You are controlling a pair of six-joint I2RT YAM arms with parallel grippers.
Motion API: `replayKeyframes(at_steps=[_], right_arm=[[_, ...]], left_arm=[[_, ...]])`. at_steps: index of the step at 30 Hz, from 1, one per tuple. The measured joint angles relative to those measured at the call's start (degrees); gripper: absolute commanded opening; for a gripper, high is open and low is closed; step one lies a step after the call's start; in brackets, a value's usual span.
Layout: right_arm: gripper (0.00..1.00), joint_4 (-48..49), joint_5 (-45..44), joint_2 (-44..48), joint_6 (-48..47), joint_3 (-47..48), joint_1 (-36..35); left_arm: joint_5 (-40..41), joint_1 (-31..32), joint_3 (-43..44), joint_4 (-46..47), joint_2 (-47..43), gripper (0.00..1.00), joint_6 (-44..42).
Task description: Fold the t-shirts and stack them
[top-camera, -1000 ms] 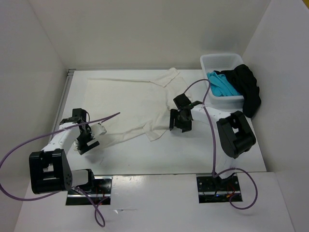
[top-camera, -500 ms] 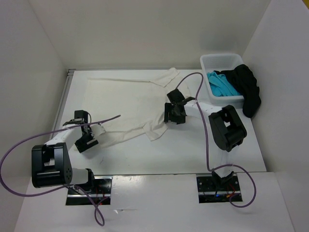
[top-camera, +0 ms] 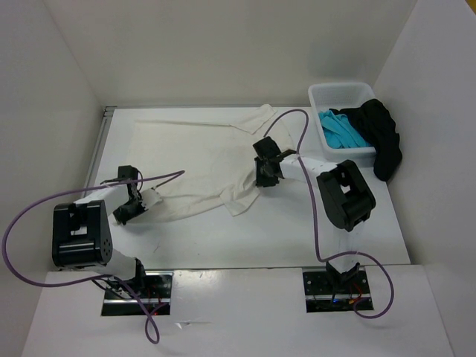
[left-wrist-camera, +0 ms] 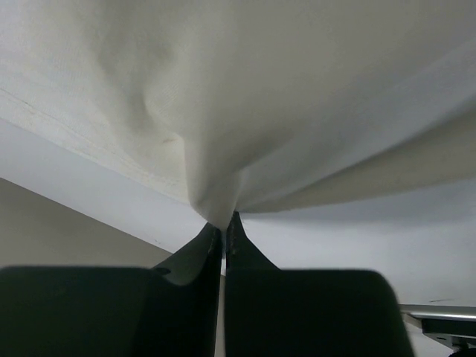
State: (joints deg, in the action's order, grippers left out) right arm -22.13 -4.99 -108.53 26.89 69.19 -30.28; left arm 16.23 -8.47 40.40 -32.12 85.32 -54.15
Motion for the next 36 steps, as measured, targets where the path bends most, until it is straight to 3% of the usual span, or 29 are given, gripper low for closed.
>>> replayKeyframes(at_steps=[2, 3, 10, 13, 16, 20, 22, 25, 31, 36], right_arm=[[0.03, 0.5, 0.2, -0.5, 0.0, 0.2, 0.0], [0.00, 0.6, 0.3, -0.6, 0.0, 0.3, 0.0], [0.00, -5.5, 0.0, 1.2, 2.5, 0.5, -0.1], [0.00, -10.6, 1.4, 8.3, 6.0, -3.5, -0.1], [0.00, -14.4, 5.1, 21.7, 11.5, -11.2, -0.8], [0.00, -23.3, 7.6, 37.3, 21.0, -15.1, -9.2], [0.00, -26.5, 9.4, 41.0, 25.2, -15.1, -14.5], [0.00, -30.8, 10.6, 42.8, 29.1, -15.2, -17.0], [0.00, -38.6, 8.2, 43.4, 30.4, -13.2, -15.0], [0.00, -38.7, 6.5, 40.2, 24.4, -7.7, -5.2]], left_arm=[[0.0, 0.0, 0.1, 0.0, 0.0, 0.00, 0.4], [-0.1, 0.0, 0.2, 0.0, 0.0, 0.00, 0.6], [-3.1, 0.0, 4.0, -4.0, -1.4, 0.00, 2.7], [-3.7, 0.0, 6.4, -5.7, -4.7, 0.00, 3.3], [-3.3, 0.0, 6.8, -6.9, -8.7, 0.00, 3.2], [-2.9, 0.1, 5.1, -9.0, -10.6, 0.00, 3.1], [-3.0, 0.1, 4.2, -10.1, -10.6, 0.00, 3.2], [-3.0, 0.2, 4.0, -12.3, -10.6, 0.00, 3.3], [-3.0, 0.2, 4.1, -14.3, -10.6, 0.00, 3.3], [-3.5, 0.2, 8.7, -16.0, -8.3, 0.00, 4.0]])
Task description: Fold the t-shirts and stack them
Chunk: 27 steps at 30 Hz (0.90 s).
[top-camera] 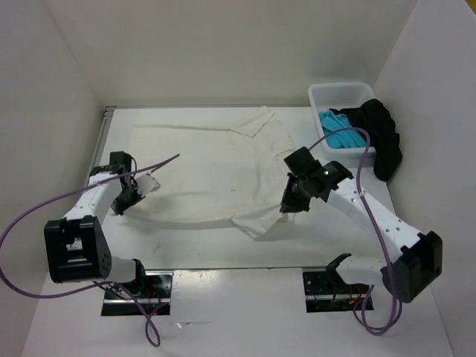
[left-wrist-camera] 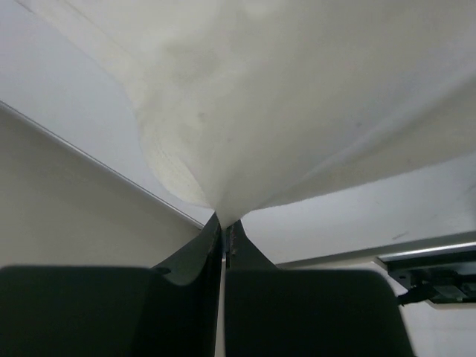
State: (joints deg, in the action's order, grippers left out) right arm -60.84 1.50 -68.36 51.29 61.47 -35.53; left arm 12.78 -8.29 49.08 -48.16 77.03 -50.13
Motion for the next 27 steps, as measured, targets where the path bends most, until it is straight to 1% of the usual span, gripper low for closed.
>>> replayKeyframes(at_steps=[2, 5, 9, 12, 19, 27], right_arm=[[0.00, 1.8, -0.6, -3.5, -3.9, 1.6, 4.3], [0.00, 4.9, -1.4, -10.8, -9.1, 5.0, 8.1], [0.00, 9.7, -3.1, -22.2, -15.2, 11.8, 10.3], [0.00, 13.4, -3.9, -28.5, -18.4, 15.2, 12.2], [0.00, 16.9, -4.2, -35.9, -22.4, 17.9, 17.4], [0.00, 17.5, -4.3, -43.0, -25.6, 28.8, 18.9]], left_arm=[[-0.6, 0.0, 3.7, 0.1, 3.0, 0.00, 1.3], [-1.4, 0.0, 10.1, 0.9, 9.2, 0.00, 4.0], [-2.1, 0.0, 16.8, 2.3, 16.6, 0.00, 7.2], [-2.2, 0.1, 19.2, 3.3, 20.4, 0.00, 9.0], [-1.1, 0.1, 21.7, 3.1, 25.9, 0.00, 12.9], [-0.9, 0.2, 26.9, 3.7, 28.8, 0.00, 15.9]])
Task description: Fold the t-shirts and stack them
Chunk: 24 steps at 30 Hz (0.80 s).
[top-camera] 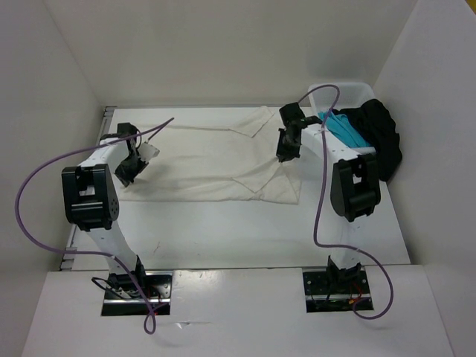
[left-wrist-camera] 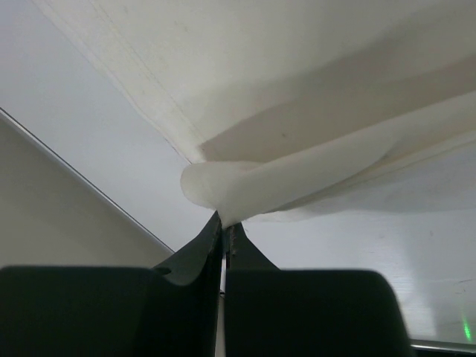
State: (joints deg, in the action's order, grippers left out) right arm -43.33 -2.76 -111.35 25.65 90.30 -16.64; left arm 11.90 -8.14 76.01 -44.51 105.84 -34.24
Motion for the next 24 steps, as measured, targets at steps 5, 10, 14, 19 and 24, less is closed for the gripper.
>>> replayKeyframes(at_steps=[5, 10, 14, 19, 24], right_arm=[[0.00, 0.0, 0.1, -3.5, -1.2, 3.6, 0.2], [0.00, -0.5, 0.0, -6.0, -1.7, 5.9, 0.6], [0.00, -1.0, -1.0, -9.2, -1.9, 10.1, 0.8], [0.03, -1.4, -1.6, -12.1, -2.5, 13.5, 1.2], [0.08, -2.6, -1.7, -15.9, -3.1, 18.6, 1.2]], left_arm=[[0.5, 0.0, 0.6, -0.1, 1.0, 0.00, 0.7], [1.6, 0.0, 0.6, 0.3, 2.5, 0.03, 1.9], [1.9, 0.1, 1.8, 0.4, 3.6, 0.03, 3.1], [2.0, 0.1, 4.4, 1.0, 4.7, 0.24, 4.4], [3.0, 0.0, 6.5, 1.3, 6.5, 0.48, 5.9]])
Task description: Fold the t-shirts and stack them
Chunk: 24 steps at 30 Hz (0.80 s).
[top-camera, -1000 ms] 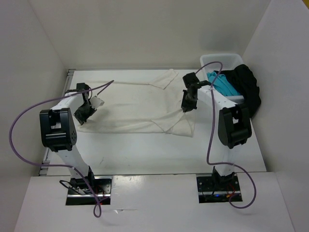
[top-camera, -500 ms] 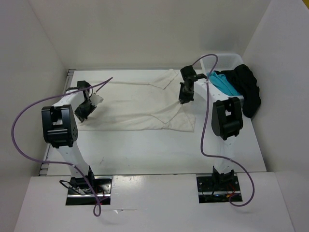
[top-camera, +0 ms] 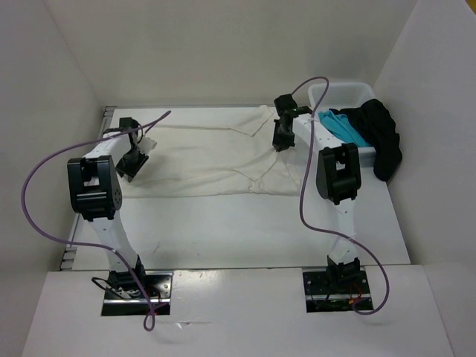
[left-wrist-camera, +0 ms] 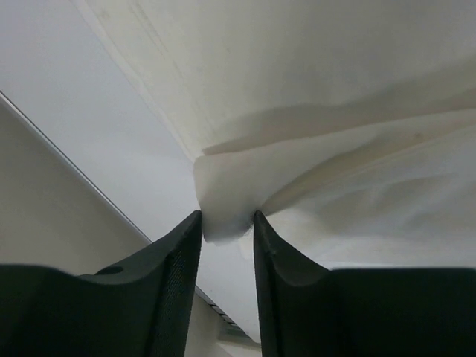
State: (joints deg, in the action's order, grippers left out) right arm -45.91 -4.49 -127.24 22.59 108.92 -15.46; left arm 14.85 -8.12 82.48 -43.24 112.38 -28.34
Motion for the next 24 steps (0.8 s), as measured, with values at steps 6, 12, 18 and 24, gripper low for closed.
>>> replayKeyframes(at_steps=[6, 12, 18, 24], right_arm=[[0.34, -0.6, -0.7, -3.5, -0.6, 4.0, 0.0], [0.64, -1.1, -0.9, -3.8, -0.8, 4.0, 0.2], [0.72, -0.5, -0.8, -0.7, -0.5, 1.1, 0.3], [0.78, 1.0, -2.5, 14.6, 1.3, -16.3, 0.4]], left_arm=[[0.3, -1.6, 7.1, -0.4, 2.7, 0.68, 1.7], [-1.1, 1.2, 1.2, 1.3, -7.1, 0.79, -4.9], [1.3, 5.6, -4.6, 2.3, -9.9, 0.83, -9.6], [4.2, 3.9, -3.5, 2.3, -3.2, 0.83, -5.6]])
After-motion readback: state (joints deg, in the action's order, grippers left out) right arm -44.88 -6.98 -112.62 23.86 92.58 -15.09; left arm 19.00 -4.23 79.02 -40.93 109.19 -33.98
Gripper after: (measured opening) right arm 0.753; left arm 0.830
